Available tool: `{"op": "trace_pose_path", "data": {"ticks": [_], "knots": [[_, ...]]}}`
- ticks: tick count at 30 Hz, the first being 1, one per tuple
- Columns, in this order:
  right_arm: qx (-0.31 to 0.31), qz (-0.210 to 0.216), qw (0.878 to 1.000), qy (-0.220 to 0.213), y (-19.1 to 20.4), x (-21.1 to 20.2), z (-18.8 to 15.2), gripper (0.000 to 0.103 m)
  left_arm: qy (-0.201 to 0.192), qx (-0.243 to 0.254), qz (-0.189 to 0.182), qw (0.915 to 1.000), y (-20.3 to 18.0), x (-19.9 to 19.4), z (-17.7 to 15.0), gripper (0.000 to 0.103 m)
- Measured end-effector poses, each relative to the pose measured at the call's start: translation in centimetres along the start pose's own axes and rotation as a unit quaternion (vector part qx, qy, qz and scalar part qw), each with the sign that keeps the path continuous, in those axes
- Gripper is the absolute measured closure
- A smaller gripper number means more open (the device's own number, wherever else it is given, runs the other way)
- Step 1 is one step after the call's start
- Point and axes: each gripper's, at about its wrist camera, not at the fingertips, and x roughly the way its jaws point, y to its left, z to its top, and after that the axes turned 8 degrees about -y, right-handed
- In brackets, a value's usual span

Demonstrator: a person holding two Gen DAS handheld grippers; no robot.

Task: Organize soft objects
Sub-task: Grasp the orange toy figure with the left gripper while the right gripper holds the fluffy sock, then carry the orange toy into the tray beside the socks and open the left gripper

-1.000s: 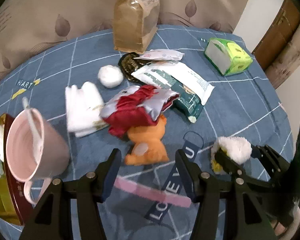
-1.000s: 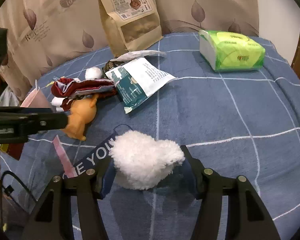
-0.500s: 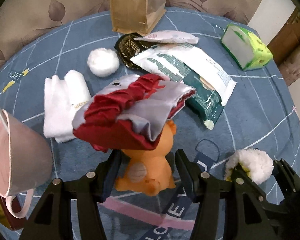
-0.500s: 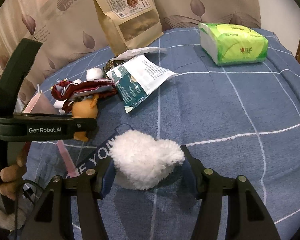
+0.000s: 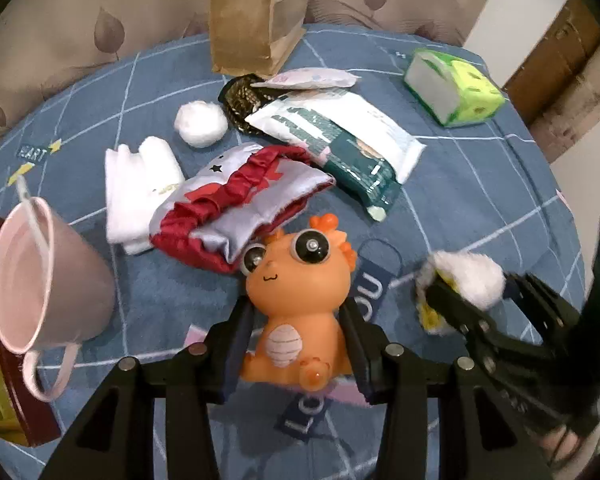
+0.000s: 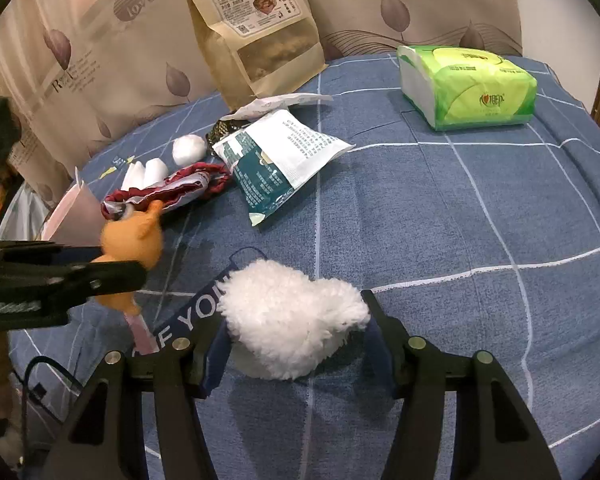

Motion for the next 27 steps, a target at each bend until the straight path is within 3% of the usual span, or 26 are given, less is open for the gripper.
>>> {"op": "trace_pose_path", "data": {"ticks": [7, 15, 27], "knots": [[-0.005, -0.003, 1.0, 0.0, 0.1, 0.1, 0.0, 0.047, -0.023, 0.008, 0.0, 0.9997, 0.6, -2.9, -0.6, 0.058], [-0.011, -0.008, 1.0, 0.0, 0.2, 0.2, -0.1, 0.048, -0.056, -0.01, 0.027, 0.998, 2.4, -5.2, 0.4, 0.058], [-0.015, -0.013, 1.0, 0.001, 0.3, 0.2, -0.2, 0.047, -0.098, -0.082, 0.113, 0.9853, 11.7, -10.0, -0.2, 0.058]]}}
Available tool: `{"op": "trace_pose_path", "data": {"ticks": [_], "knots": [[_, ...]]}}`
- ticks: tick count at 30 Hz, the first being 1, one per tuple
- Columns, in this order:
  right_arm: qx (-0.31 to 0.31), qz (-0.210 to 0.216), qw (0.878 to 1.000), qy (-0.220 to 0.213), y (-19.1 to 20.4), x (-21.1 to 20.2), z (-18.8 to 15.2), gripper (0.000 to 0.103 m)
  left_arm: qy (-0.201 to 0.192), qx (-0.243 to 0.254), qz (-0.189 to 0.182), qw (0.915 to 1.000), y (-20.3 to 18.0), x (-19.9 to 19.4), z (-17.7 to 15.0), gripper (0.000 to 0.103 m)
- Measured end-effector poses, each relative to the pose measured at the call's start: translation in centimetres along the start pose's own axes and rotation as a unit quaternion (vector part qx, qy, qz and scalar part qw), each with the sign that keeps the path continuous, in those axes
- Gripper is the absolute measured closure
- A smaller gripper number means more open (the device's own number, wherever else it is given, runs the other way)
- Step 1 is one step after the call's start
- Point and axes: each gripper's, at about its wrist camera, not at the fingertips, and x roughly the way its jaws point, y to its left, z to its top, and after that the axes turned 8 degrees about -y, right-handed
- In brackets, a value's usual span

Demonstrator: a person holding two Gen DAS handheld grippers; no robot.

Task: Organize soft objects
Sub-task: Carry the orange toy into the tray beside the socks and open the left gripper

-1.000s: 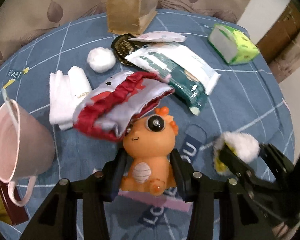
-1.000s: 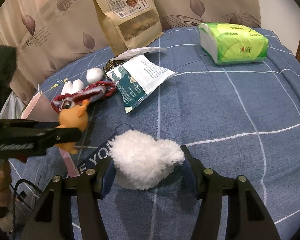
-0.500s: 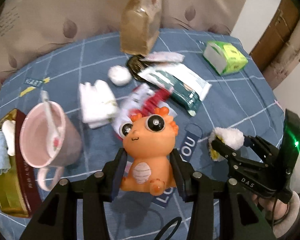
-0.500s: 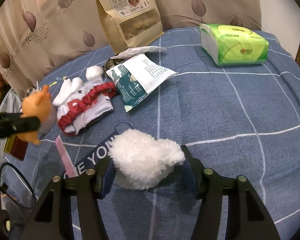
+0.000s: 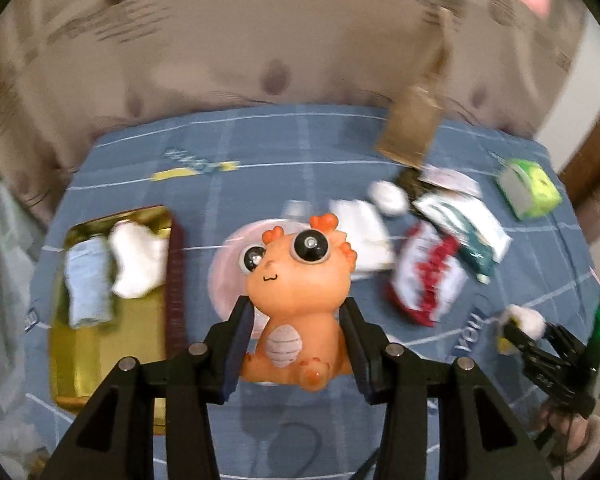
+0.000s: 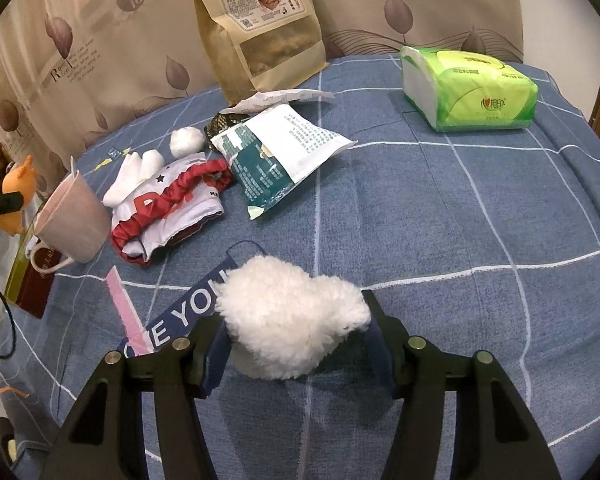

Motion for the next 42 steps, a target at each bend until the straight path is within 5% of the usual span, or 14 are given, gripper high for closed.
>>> {"op": "trace_pose_path", "data": {"ticks": [11, 19, 42], "knots": [[-0.005, -0.006, 1.0, 0.001, 0.1, 0.2, -0.1, 0.048, 0.016, -0.077, 0.112, 0.9905, 12.1, 0.0, -1.5, 0.058], [-0.009, -0.013, 1.0, 0.003, 0.3, 0.1, -0.2, 0.047, 0.049, -0.122, 0.154, 0.9793, 18.3, 1.1, -5.2, 0.058], [-0.021, -0.029, 0.999, 0.01, 1.0, 0.5, -0.6, 0.047, 0.079, -0.122, 0.191, 0.9706, 22.7, 5.5, -7.4, 0.058]]}}
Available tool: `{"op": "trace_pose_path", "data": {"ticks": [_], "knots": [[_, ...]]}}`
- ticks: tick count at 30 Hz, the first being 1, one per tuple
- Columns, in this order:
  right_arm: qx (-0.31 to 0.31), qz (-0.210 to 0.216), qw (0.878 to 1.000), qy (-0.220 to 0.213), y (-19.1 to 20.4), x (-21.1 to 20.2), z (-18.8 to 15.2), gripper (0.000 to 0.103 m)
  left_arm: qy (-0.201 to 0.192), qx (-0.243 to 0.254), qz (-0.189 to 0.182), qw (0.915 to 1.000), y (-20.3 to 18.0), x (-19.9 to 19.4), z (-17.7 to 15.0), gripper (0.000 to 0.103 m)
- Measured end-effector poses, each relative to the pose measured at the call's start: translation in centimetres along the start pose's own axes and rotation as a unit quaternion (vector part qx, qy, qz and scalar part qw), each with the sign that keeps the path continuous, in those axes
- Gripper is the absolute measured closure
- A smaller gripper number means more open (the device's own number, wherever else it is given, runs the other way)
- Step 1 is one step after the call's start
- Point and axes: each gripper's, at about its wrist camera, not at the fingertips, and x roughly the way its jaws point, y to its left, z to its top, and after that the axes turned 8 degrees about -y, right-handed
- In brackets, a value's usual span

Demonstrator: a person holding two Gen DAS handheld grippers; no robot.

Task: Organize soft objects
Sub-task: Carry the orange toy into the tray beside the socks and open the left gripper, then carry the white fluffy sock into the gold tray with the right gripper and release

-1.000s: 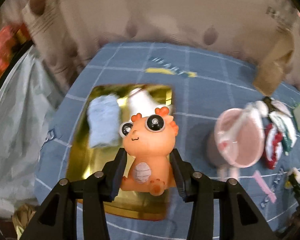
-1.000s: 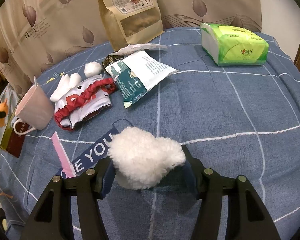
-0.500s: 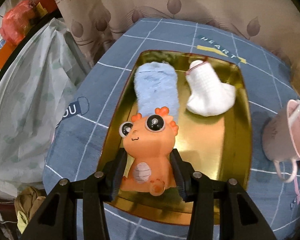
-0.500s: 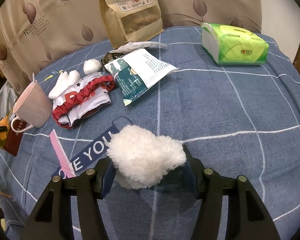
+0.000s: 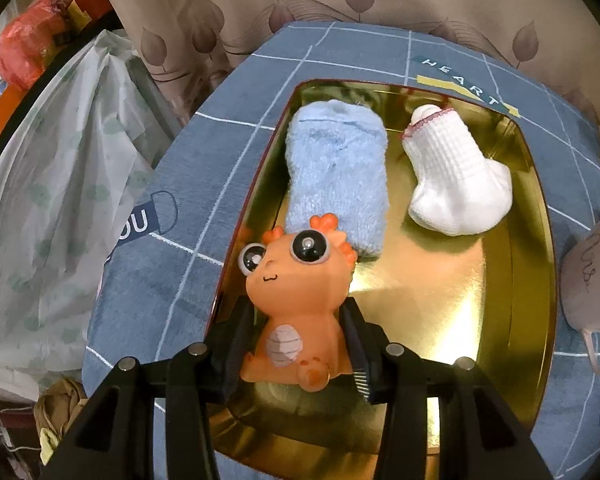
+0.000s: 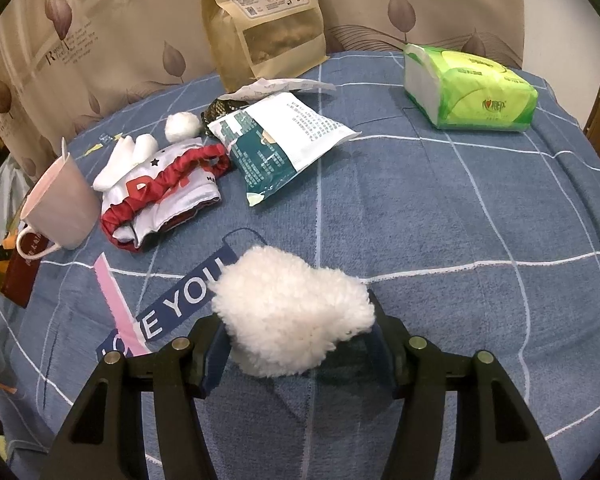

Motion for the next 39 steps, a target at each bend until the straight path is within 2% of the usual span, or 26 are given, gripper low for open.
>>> {"op": "trace_pose_path", "data": {"ticks": [18, 20, 21, 29, 39], "knots": [[-0.015, -0.018, 1.0, 0.004, 0.7, 0.2, -0.2, 0.047, -0.011, 0.0, -0.006, 0.9999, 0.1, -0.3, 0.0, 0.053], [-0.019, -0.021, 1.0, 0.005, 0.7, 0.2, -0.2, 0.047, -0.017, -0.004, -0.011, 0.9998, 0.2, -0.7, 0.0, 0.045], [-0.02, -0.022, 1.0, 0.005, 0.8, 0.2, -0.2, 0.047, -0.019, -0.006, -0.015, 0.9997, 0.3, -0.8, 0.1, 0.044], [-0.037, -0.035, 0.999, 0.004, 1.3, 0.0, -0.2, 0.047, -0.047, -0.017, -0.027, 0.9984, 0.6, -2.7, -0.3, 0.044], [-0.053, -0.041, 0.998, -0.012, 2.8, -1.1, 1.0, 0.05, -0.115, -0.004, -0.016, 0.9932, 0.3, -6.9, -2.0, 0.044]]}}
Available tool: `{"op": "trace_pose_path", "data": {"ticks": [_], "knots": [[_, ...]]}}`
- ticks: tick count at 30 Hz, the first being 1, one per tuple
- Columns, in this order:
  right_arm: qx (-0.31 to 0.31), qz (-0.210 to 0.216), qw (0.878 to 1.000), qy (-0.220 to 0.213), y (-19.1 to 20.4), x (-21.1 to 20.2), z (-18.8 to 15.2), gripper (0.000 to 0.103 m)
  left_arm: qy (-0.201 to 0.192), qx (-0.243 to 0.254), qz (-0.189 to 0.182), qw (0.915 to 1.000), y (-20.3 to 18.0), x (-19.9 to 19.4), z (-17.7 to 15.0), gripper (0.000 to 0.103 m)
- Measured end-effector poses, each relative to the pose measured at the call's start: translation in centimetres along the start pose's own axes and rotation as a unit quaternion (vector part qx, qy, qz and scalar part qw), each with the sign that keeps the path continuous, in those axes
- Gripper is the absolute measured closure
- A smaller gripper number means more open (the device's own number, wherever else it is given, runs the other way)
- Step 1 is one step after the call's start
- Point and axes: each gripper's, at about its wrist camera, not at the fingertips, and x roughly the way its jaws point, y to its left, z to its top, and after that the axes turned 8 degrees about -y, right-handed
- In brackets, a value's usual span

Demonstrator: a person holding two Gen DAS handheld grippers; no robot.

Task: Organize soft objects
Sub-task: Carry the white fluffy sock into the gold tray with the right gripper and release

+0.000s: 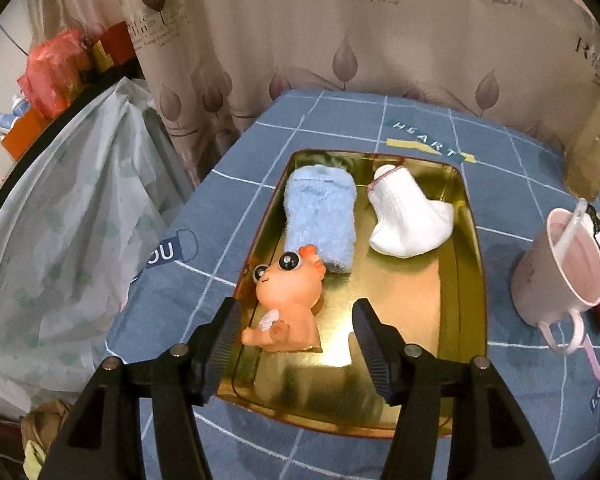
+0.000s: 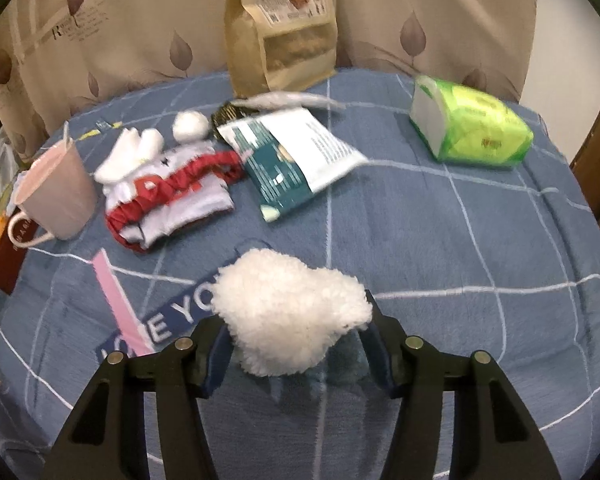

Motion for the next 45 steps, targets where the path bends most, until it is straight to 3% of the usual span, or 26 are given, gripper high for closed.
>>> {"op": "trace_pose_path", "data": {"ticks": [6, 11, 19, 26, 32, 45], "knots": [[-0.032, 0.022, 0.999, -0.039, 3.2, -2.4, 2.8, 0.05, -0.006, -0.021, -0.002, 0.9998, 1.1, -0.5, -0.8, 0.044], [-0.058, 0.069, 0.994, -0.057, 7.5, -3.9, 5.3, 0.05, -0.004, -0.054, -0.003, 0.9985, 2.8, -0.1, -1.2, 0.044], [-0.14, 0.154, 0.975, -0.082, 17.0, -5.6, 8.2, 0.05, 0.001, -0.089, -0.002, 0.996, 4.7, 0.1, -1.4, 0.044], [-0.213, 0.221, 0.949, -0.078, 25.6, -5.5, 7.9, 0.05, 0.004, -0.107, 0.006, 0.9943, 6.0, 0.3, -1.6, 0.044], [-0.25, 0.254, 0.933, -0.053, 31.3, -3.7, 6.9, 0.05, 0.002, -0.118, 0.013, 0.9929, 6.9, 0.3, -1.6, 0.044], [-0.299, 0.256, 0.919, -0.019, 36.5, -0.2, 5.2, 0.05, 0.004, -0.137, 0.032, 0.99, 8.3, 0.7, -1.8, 0.044]]}}
